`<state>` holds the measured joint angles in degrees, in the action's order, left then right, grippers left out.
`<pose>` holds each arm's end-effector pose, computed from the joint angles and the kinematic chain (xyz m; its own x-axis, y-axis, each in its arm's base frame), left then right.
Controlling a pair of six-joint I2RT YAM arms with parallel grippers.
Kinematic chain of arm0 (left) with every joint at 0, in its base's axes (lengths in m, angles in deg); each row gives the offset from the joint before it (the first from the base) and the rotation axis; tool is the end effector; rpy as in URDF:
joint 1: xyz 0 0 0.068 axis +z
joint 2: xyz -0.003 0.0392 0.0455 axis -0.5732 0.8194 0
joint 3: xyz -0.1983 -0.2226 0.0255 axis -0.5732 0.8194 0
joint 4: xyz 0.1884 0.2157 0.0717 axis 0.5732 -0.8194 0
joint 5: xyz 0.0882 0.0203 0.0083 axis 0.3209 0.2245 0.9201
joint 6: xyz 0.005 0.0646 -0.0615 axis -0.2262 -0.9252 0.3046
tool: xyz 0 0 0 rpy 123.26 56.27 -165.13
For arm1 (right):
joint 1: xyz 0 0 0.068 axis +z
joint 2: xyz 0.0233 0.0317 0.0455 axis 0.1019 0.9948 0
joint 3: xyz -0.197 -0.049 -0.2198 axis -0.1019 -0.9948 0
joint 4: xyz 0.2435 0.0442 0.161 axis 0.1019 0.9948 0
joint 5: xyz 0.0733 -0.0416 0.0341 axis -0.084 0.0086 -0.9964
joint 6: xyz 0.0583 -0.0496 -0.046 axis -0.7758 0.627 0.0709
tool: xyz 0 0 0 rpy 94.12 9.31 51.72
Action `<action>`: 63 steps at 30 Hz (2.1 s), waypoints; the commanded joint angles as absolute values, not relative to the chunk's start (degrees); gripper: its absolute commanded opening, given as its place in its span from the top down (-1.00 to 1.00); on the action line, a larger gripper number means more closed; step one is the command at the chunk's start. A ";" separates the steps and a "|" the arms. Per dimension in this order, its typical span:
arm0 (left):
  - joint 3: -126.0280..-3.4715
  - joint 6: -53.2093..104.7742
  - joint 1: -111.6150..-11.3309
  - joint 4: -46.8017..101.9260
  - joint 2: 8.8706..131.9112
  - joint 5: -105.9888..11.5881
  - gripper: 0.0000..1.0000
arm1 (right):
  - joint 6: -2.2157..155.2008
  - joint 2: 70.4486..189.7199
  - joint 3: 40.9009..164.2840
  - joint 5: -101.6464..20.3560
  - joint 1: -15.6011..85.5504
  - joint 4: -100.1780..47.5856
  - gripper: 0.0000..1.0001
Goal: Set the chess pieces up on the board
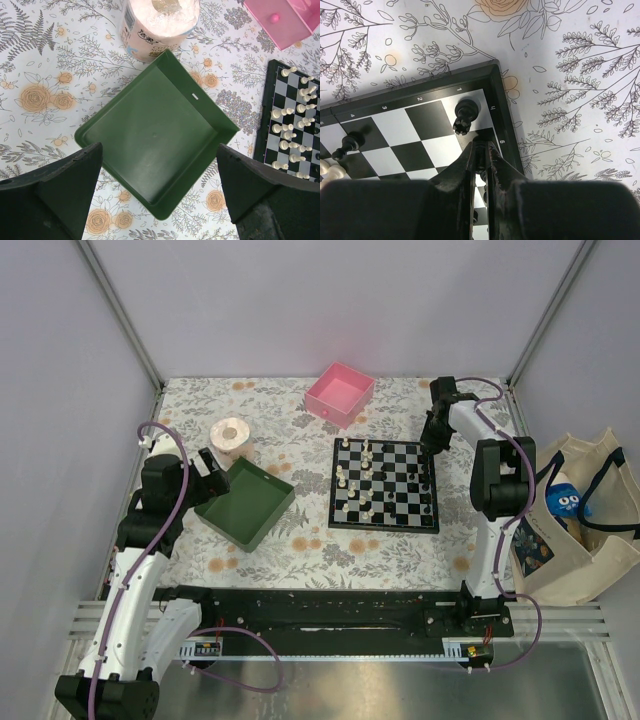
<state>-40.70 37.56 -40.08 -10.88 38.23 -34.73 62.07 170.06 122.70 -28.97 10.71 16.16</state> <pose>0.2131 -0.0132 0.3166 -0.4877 -0.3534 -0.7983 -0.1819 0.9355 -0.3031 0.5048 0.0372 0.1546 -0.8846 0.2874 -0.3673 0.2808 0.9570 0.0726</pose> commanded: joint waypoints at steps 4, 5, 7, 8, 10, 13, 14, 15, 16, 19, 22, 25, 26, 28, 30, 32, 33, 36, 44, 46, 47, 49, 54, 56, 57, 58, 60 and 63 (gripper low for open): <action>-40.39 37.32 -39.63 -8.38 38.40 -36.13 -0.98 | 62.57 170.64 124.69 -27.82 10.33 15.21 0.71; -40.31 37.32 -39.54 -8.38 38.49 -36.13 -0.98 | 62.56 170.64 124.61 -27.82 10.33 15.03 0.69; -40.31 37.32 -39.46 -8.29 38.49 -36.13 -0.98 | 62.65 170.56 124.26 -27.91 10.33 14.86 0.64; -40.31 37.32 -39.54 -8.29 38.40 -36.13 -0.98 | 62.65 170.47 124.08 -27.99 10.33 14.86 0.61; -40.31 37.32 -39.54 -8.29 38.58 -36.21 -0.98 | 62.74 170.03 123.81 -28.17 10.33 14.86 0.58; -40.31 37.32 -39.46 -8.20 38.67 -36.30 -0.98 | 62.83 169.59 123.29 -28.35 10.33 14.51 0.46; -40.31 37.32 -39.46 -8.20 38.67 -36.30 -0.98 | 62.92 169.50 123.29 -28.52 10.33 14.50 0.41; -40.31 37.32 -39.46 -8.20 38.67 -36.30 -0.98 | 62.92 169.41 123.29 -28.78 10.33 14.68 0.38; -40.31 37.32 -39.37 -8.20 38.75 -36.39 -0.98 | 62.92 169.24 123.20 -28.96 10.33 14.59 0.35; -40.31 37.32 -39.37 -8.29 38.84 -36.39 -0.98 | 63.00 168.45 123.20 -29.84 10.33 14.59 0.32; -40.31 37.32 -39.37 -8.03 39.19 -36.39 -0.98 | 63.18 167.75 123.90 -30.10 10.33 14.94 0.31; -40.66 37.32 -39.28 -7.85 40.07 -36.57 -0.98 | 63.44 166.08 124.78 -29.05 10.33 16.44 0.29; -40.83 37.23 -39.28 -7.59 40.33 -36.65 -0.98 | 63.44 165.20 124.95 -28.53 10.33 16.79 0.25; -41.18 37.23 -39.28 -7.06 41.30 -37.00 -0.98 | 63.62 163.01 124.96 -28.17 10.24 17.84 0.24; -42.06 37.14 -39.28 -6.89 42.53 -37.53 -0.98 | 63.53 160.20 124.34 -27.73 10.15 18.63 0.21; -44.07 36.53 -39.37 -7.06 44.02 -37.97 -0.98 | 63.18 157.04 122.94 -28.95 10.33 19.16 0.20; -45.13 36.09 -39.37 -7.15 44.81 -37.97 -0.98 | 63.01 155.37 121.89 -29.83 10.24 19.34 0.19; -47.95 34.86 -39.37 -5.75 47.54 -37.10 -0.98 | 61.86 150.27 117.77 -34.65 10.68 18.29 0.14; -48.13 35.91 -39.37 2.50 51.41 -36.30 -0.98 | 63.36 146.31 111.61 -36.88 17.69 21.27 0.06; -46.90 35.91 -39.37 4.53 50.97 -35.95 -0.98 | 62.66 145.77 109.67 -36.69 19.20 20.92 0.05; -46.29 35.91 -39.37 4.98 50.80 -35.78 -0.98 | 62.13 145.86 108.97 -37.30 19.82 20.40 0.05; -46.11 35.56 -39.37 4.98 50.80 -35.86 -0.98 | 61.34 146.47 107.73 -38.01 21.13 20.04 0.05; -45.32 34.68 -39.37 4.98 50.36 -34.64 -0.98 | 60.72 147.97 105.97 -36.61 24.48 19.78 0.05; -45.31 34.24 -39.37 4.72 50.36 -33.67 -0.98 | 60.37 148.41 105.45 -36.96 25.01 19.25 0.06; -45.40 34.07 -39.37 4.63 50.36 -33.23 -0.98 | 60.37 148.84 105.44 -37.05 25.18 19.16 0.06; -45.40 34.07 -39.28 4.63 50.27 -32.79 -0.98 | 60.45 149.37 105.62 -36.96 25.36 18.99 0.06; -45.66 34.07 -39.37 4.63 50.79 -32.87 -0.98 | 60.72 150.77 106.15 -36.96 25.71 19.25 0.07; -45.93 33.98 -39.37 4.45 51.32 -33.31 -0.98 | 60.90 152.97 106.85 -36.52 26.24 19.51 0.09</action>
